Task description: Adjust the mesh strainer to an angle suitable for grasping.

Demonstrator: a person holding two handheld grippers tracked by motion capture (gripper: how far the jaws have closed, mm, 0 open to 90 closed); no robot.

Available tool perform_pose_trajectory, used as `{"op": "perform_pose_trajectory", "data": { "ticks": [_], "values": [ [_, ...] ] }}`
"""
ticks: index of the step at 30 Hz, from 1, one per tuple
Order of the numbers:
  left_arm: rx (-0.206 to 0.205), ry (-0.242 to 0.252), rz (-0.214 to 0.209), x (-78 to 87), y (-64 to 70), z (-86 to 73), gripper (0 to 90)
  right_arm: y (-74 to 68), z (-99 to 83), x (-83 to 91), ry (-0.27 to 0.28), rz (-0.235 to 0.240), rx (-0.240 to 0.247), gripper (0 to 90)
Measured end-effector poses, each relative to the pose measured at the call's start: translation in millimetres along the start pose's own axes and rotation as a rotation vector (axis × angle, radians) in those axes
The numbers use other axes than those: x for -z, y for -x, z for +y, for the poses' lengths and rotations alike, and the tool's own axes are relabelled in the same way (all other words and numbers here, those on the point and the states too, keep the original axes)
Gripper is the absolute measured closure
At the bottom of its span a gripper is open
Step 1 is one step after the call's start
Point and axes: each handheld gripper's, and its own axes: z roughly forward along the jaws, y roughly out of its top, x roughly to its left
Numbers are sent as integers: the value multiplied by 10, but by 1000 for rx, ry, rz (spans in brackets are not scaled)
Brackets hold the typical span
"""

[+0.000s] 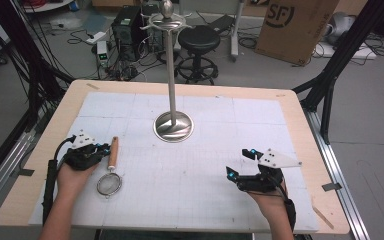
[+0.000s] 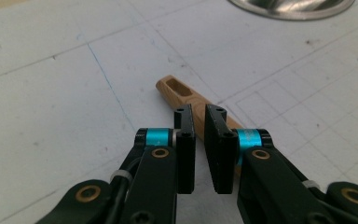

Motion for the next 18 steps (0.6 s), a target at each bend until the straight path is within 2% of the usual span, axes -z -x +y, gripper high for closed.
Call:
{"op": "perform_pose_trajectory", "data": {
  "ticks": [4,10,18],
  "values": [
    [0,-13,17,-33,3,-9,836,1,-7,13,3,-3,-5,152],
    [-2,-27,-6,-61,31,5,865,-1,-12,-4,-6,0,-3,152],
    [-53,-39,-89,-120,179,81,878,-13,-14,-24,-20,0,3,153]
  ]
}}
